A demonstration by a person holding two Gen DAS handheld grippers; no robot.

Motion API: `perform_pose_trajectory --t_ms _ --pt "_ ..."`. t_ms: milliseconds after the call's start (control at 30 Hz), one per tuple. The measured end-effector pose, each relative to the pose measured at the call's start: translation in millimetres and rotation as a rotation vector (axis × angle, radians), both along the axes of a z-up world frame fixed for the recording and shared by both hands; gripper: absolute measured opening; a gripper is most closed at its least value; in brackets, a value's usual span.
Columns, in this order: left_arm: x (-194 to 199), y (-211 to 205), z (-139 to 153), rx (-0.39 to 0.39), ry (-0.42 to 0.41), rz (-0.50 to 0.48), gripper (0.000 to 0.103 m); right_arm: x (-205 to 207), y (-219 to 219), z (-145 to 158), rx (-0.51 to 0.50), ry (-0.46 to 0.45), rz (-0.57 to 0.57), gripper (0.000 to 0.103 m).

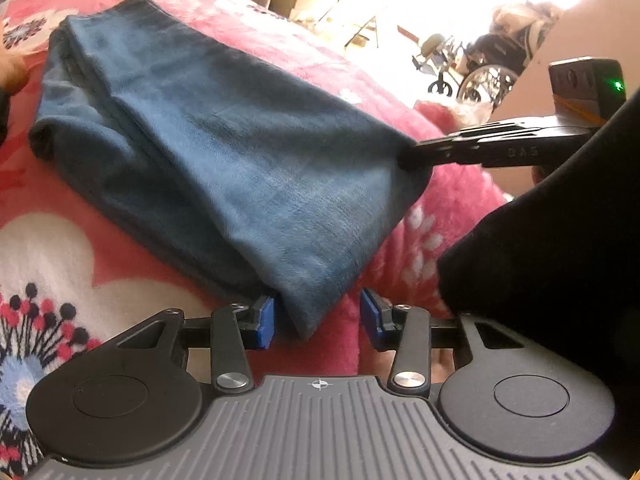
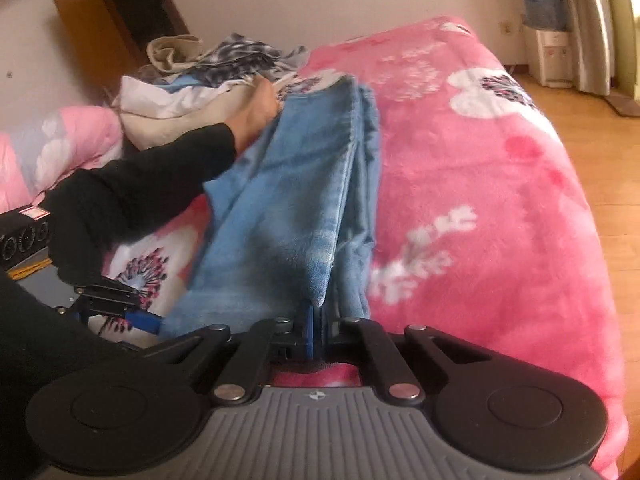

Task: Fold clothes

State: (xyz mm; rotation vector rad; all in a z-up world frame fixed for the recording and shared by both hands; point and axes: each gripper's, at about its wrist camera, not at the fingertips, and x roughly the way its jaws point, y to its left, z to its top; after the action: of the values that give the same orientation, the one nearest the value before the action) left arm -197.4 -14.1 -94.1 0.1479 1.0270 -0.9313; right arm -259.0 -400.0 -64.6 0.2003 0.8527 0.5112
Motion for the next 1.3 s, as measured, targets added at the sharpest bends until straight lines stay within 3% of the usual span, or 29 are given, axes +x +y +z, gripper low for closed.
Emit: perform_pose_trajectory --t_ms 67,200,300,367,433,500,567,667,800,867,967,1067,1200,1300 --pt "0.5 -0.7 2.7 -0.014 0.000 0.002 0.041 2.1 1.8 -3.9 -0.027 0.016 0.018 0.003" --pt "1.7 -2.9 1.1 -0.024 -0.005 -0.001 0.041 1.0 1.1 25.5 -0.037 -0.100 0.049 0.003" --pt "1.2 -5.8 -4.3 -0.009 0.022 0.003 0.038 8.7 2.2 6.1 -0.117 -0.032 0.083 0.003" --pt "-2.1 -5.0 1.2 -0.024 -0.005 -0.012 0.038 8.5 7.1 9.6 -0.148 -0.044 0.113 0.003" --pt "-3.4 -5.7 -0.2 -0.016 -0.019 -0.026 0.038 6.1 5.3 27.3 -0.107 -0.104 0.114 0.002" --pt "-3.6 -6.6 -5.1 0.001 0.003 -0.026 0.034 10.0 0.7 20.3 -0.114 -0.069 0.109 0.003" --pt "-4.6 -6.5 -7.1 0.006 0.012 -0.029 0.034 13.4 4.7 3.7 -0.183 -0.009 0.144 0.003" --pt "-5.4 -6.3 -8.2 0.005 0.007 -0.040 0.034 9.2 10.1 19.9 -0.189 -0.083 0.168 0.003" --pt "-4.0 -8.7 -13.4 0.031 0.038 -0.056 0.034 17.6 0.6 -1.1 -0.223 0.004 0.103 0.005" --pt "-2.6 -4.3 -10.5 0.031 0.050 -0.052 0.035 13.9 -6.9 -0.3 -0.190 0.014 0.050 0.017" --pt "1.3 7.6 -3.4 0.024 0.076 -0.018 0.035 3.4 -25.3 10.4 -0.125 0.013 -0.065 0.018" --pt "4.7 18.9 10.6 -0.002 0.049 0.000 0.035 -5.9 -46.7 11.4 -0.063 0.053 -0.166 0.019" --pt "12.9 15.8 21.1 -0.050 0.020 0.032 0.036 -11.6 -48.9 13.7 0.001 0.070 -0.166 0.022" --pt "15.1 7.5 15.6 -0.054 0.028 0.035 0.036 -3.3 -35.2 12.7 -0.007 0.050 -0.127 0.039"
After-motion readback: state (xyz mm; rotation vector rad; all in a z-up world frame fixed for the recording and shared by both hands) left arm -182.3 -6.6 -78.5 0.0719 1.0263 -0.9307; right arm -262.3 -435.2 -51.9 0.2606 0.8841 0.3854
